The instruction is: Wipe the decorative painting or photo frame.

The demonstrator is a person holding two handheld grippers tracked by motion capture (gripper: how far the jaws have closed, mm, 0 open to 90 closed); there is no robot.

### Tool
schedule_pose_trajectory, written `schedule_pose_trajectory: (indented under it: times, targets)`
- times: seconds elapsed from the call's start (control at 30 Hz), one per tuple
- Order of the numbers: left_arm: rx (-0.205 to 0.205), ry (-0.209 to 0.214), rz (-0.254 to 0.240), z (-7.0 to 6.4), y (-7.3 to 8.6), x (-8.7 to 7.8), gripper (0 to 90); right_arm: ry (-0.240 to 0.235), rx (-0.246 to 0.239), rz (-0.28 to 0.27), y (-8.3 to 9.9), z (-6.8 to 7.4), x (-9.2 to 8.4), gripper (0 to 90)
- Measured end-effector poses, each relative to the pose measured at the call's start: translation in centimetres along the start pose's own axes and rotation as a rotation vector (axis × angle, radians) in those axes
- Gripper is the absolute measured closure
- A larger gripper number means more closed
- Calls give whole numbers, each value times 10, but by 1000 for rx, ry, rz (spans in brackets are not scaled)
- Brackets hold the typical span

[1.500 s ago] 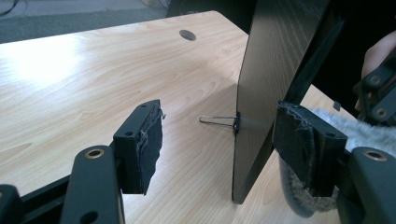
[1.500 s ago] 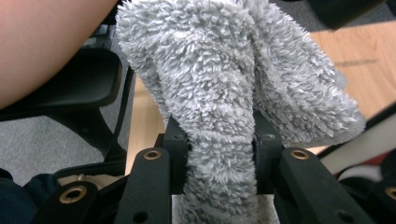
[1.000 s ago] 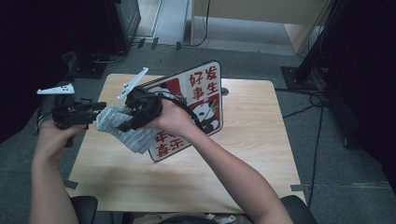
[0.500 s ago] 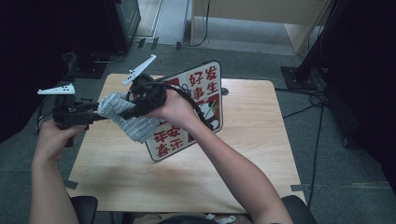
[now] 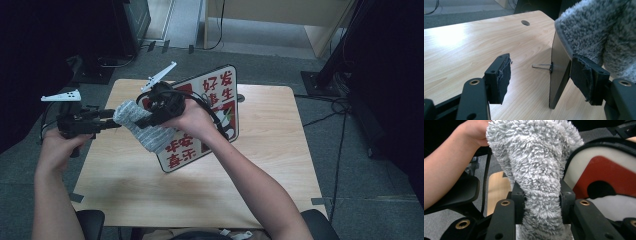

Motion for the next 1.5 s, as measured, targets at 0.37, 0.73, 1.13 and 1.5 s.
schedule_pose_trajectory:
  times: [0.37,0.73,1.13,1.5]
  targets:
    - [3,-3,0,3,1,-2,331,-5,15,14,13,2,8,671]
    - [10,-1,14,1,2,2,331,-13,35,19,25,3,12,671]
    - [9,15,17,-1,1,2,335,-15,45,36,39,5,19,670]
    - [15,36,24,-8,-1,4,360,-24,59,53,52,8,27,670]
Point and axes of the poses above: each handheld gripper's, and its own axes: x roughly forward along the jaws, y roughly out of its underside, z roughly to its left, the point moved 7 cm from there along x, roughly forward along the jaws, and after that the axes turned 15 degrees about -x, right-handed, at the moved point
